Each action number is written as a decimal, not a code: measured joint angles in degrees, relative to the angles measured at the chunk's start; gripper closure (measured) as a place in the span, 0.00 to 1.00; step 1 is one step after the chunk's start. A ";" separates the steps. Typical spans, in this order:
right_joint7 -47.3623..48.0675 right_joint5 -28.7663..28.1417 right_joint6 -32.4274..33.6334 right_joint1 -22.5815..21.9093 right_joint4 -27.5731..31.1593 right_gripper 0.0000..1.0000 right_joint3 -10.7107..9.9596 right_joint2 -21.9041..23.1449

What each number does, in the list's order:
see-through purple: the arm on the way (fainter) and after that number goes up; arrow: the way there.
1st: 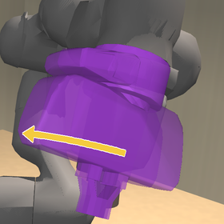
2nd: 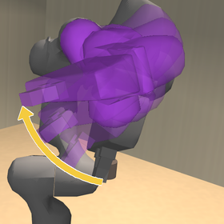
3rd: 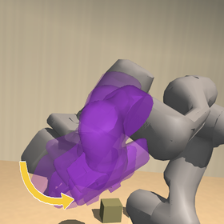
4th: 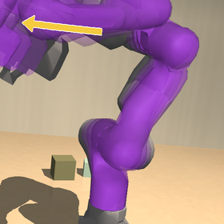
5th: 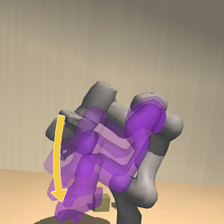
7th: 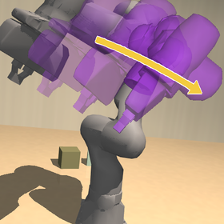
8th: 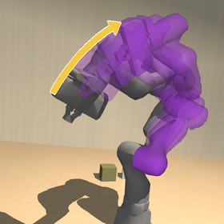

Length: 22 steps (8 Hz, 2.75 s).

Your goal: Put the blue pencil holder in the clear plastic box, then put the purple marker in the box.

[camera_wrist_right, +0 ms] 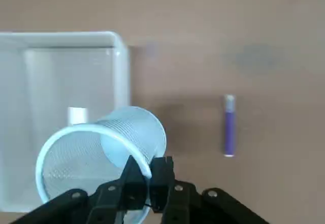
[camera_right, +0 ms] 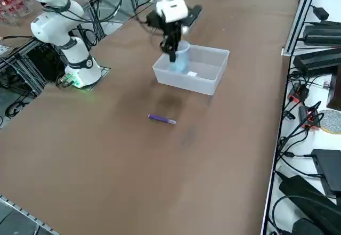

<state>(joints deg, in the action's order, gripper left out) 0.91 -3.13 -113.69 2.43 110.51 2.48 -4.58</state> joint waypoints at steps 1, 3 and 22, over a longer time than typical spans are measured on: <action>3.82 -0.60 -0.04 -3.42 -0.06 0.93 0.17 -0.71; 10.34 -2.39 -2.38 -9.70 -0.01 0.93 0.41 -3.74; 14.19 -4.11 -17.77 -17.55 -0.17 0.93 0.17 -19.15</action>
<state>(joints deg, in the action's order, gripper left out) 15.10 -7.24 -131.46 -15.13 110.34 2.66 -23.74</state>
